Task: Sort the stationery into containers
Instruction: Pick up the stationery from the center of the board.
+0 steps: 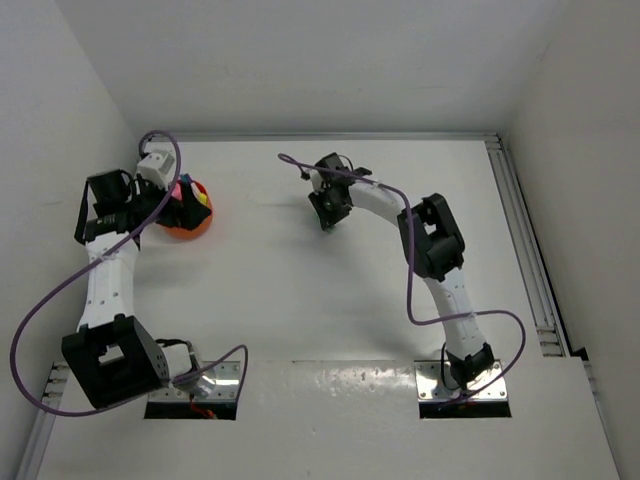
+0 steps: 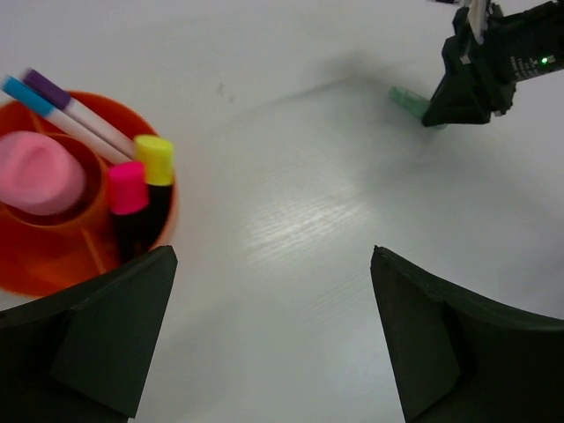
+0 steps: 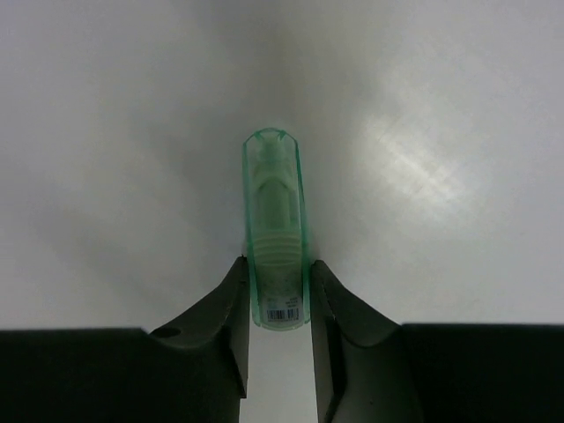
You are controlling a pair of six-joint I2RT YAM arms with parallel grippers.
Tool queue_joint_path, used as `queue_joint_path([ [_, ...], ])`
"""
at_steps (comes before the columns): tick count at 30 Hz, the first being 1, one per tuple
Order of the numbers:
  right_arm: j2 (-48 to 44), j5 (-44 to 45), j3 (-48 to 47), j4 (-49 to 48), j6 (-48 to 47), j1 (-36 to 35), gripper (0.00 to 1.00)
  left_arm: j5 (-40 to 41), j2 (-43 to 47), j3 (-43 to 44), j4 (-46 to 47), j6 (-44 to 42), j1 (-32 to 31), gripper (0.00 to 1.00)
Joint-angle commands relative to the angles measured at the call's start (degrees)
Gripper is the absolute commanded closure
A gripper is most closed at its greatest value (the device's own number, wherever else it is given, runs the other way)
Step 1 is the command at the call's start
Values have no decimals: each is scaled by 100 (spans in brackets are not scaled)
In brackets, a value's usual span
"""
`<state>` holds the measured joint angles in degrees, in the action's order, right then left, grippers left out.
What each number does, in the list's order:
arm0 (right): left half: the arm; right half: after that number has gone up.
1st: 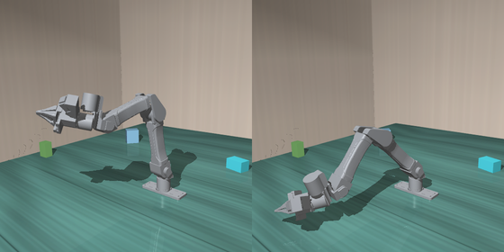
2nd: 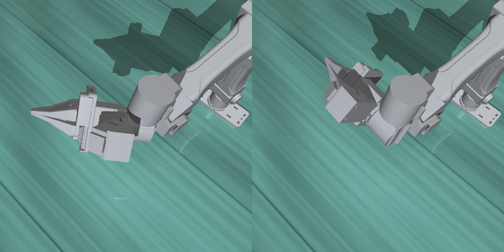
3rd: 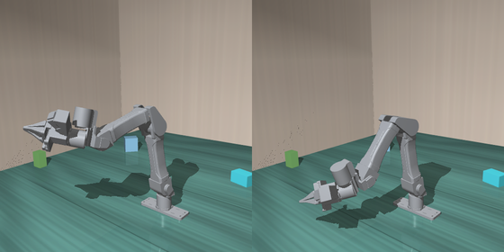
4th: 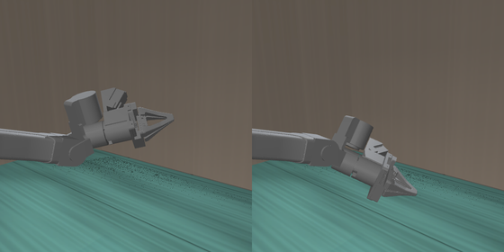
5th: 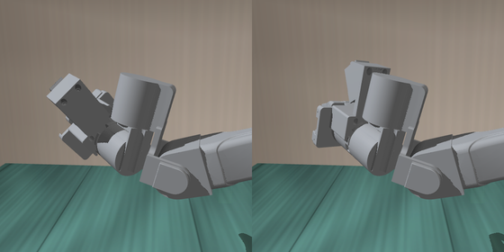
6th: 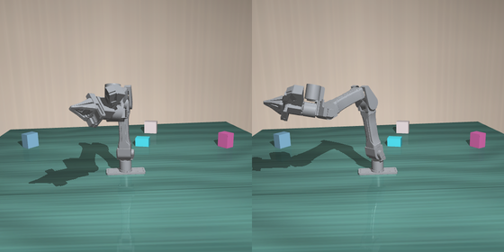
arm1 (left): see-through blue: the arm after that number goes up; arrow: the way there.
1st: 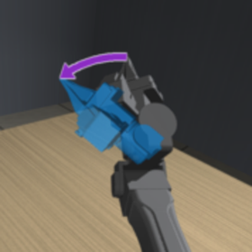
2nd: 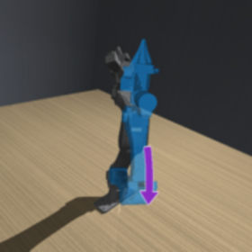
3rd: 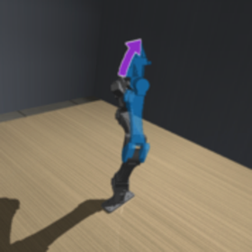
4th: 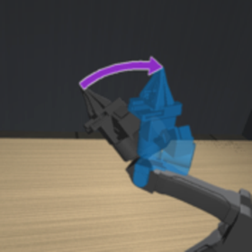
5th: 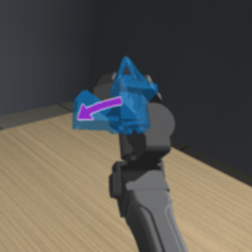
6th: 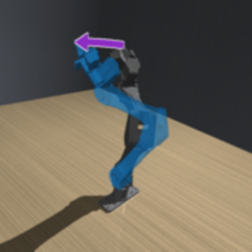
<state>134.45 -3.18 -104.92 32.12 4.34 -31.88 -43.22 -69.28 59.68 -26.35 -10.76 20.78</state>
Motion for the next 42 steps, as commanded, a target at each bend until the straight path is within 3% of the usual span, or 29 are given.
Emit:
queue_joint_path([
  [1,-996,-891,656,-204,128,-108,91,-870,300,-377,524,636,14,4],
  [4,-1822,-2032,1576,-721,382,-134,93,-1328,432,-913,1200,1557,-82,12],
  [7,-2544,-2563,2150,-1339,638,-283,98,-1294,468,-1353,1729,2367,-310,17],
  [10,-2801,-2758,2038,-1130,612,-529,100,-1128,441,-1608,1914,2851,-574,36],
  [16,-2934,-2681,1521,-795,569,-1101,100,-871,574,-1882,2468,3774,-1048,41],
  [23,-2828,-1845,913,-356,102,-1663,100,-1083,555,-1477,2468,4293,-1348,41],
  [30,-2802,-1642,851,-329,6,-1769,100,-1223,801,-1898,2897,4644,-1445,40],
  [35,-2784,-1300,903,-347,-65,-1787,100,-1329,942,-2127,3101,4856,-1471,31],
  [42,-2688,-1141,737,-399,-91,-1848,100,-1206,846,-2171,3012,4890,-1594,33],
])
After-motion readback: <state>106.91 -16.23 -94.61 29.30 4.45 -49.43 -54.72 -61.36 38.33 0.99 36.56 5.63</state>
